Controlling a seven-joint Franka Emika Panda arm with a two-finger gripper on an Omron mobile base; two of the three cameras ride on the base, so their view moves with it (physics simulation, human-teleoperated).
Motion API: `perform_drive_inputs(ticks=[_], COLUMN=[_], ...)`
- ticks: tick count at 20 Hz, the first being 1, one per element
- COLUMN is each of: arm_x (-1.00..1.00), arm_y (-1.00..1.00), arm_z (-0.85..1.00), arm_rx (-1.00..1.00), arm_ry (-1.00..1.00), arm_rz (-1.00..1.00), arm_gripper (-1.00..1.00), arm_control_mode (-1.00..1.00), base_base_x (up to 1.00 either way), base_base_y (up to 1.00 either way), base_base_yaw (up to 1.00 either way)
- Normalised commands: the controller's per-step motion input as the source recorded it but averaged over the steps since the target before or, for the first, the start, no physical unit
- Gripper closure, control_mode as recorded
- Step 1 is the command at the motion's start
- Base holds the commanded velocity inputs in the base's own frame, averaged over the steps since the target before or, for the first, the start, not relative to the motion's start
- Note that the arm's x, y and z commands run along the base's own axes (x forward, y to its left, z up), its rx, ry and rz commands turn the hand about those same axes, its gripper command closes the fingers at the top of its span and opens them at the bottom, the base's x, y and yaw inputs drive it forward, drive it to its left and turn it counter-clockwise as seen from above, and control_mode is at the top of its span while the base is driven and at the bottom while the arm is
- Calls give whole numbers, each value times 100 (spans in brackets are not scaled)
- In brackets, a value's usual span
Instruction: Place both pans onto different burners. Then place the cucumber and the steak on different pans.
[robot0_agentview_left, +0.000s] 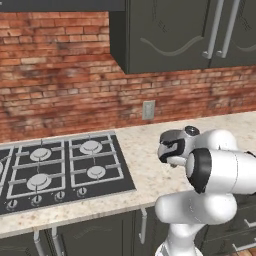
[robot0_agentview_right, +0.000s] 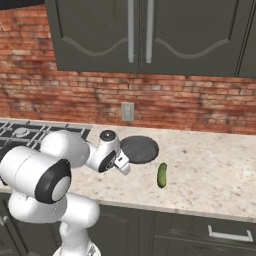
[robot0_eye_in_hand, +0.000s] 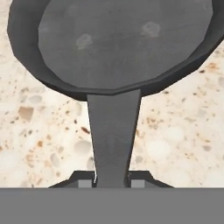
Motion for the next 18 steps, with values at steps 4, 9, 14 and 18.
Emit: perform_drive_inputs(ticks=[4,9,14,18], arm_x=[-54,-74,-63,-64], arm_y=[39,18,5,17], arm_z=[2,33,34,1], arm_rx=[-8,-4,-2,-9], arm_ry=[-18,-18,-2,0], arm_rz=[1,19,30,32], arm_gripper=[100,100,100,100], arm_control_mode=[-100,-100,-100,-100], base_base_x=[0,0,0,0], base_base_y=[0,0,0,0], base_base_yaw=[0,0,0,0])
